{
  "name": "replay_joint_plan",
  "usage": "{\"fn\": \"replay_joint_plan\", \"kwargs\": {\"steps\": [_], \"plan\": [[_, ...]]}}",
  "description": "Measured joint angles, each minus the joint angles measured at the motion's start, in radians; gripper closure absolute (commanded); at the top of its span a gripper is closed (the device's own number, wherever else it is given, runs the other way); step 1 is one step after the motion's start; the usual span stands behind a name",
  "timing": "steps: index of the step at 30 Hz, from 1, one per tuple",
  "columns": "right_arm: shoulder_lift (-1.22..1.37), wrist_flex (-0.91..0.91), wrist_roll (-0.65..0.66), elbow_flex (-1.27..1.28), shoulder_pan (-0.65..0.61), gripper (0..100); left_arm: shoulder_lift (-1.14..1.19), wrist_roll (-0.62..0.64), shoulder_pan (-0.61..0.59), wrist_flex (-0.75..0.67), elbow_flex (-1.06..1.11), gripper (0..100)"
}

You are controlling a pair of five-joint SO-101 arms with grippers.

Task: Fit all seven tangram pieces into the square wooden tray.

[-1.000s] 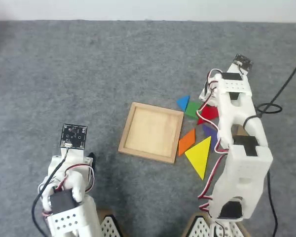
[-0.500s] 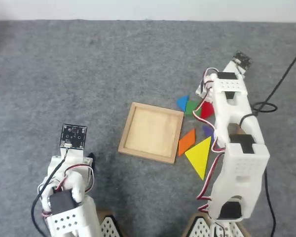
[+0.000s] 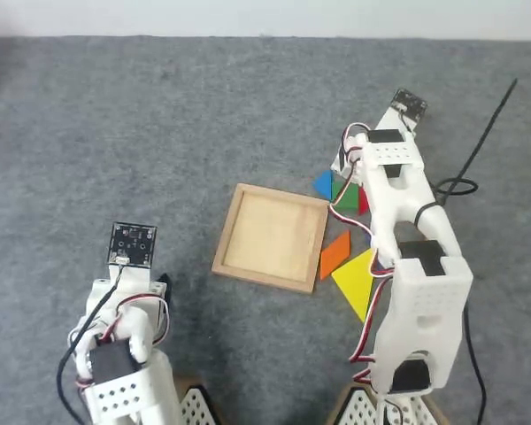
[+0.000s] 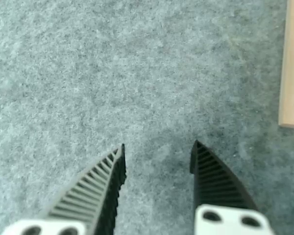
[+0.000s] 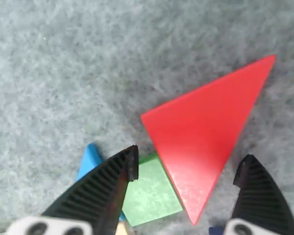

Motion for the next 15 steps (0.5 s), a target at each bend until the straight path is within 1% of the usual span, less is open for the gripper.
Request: {"fn": "replay_joint_plan", "kwargs": {"steps": [6,9,13,15], "plan": [[0.005,-0.080,0.000,0.000,0.000,67.7,0.000,0.000,0.000,0.000,0.000,79],[0.046,-0.097,0.002,-0.008,0.000,67.7,0.000,0.000,0.000,0.000,0.000,79],[0.106,-0.089,-0.002,-0.074,-0.002,67.7,0.000,0.000,0.000,0.000,0.000,79],[0.133,-0.048,-0.003,-0.124,0.002,67.7,0.000,0.000,0.000,0.000,0.000,79]]}}
